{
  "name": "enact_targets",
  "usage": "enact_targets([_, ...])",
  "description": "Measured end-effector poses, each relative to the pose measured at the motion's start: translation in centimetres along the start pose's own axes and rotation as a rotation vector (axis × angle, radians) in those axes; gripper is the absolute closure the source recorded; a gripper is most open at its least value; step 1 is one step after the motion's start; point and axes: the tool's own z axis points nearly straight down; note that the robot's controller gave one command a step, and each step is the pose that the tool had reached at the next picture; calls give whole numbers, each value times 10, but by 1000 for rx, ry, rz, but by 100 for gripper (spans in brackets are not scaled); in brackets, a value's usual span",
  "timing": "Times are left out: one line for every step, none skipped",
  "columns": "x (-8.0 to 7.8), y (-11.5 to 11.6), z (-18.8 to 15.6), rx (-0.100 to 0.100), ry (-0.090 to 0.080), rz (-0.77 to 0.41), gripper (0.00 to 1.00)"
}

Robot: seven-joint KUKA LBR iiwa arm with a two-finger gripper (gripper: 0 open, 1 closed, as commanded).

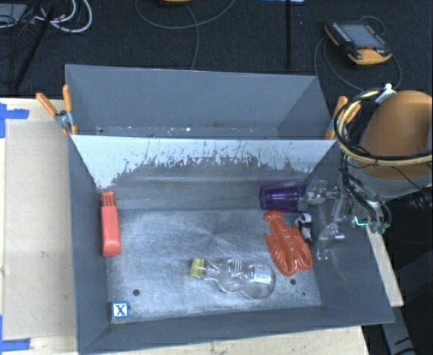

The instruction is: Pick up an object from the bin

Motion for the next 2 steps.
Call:
enact_targets([-2,0,-4,1,-7,-3,0])
enact_targets([-7,-2,12,4,-15,-117,0])
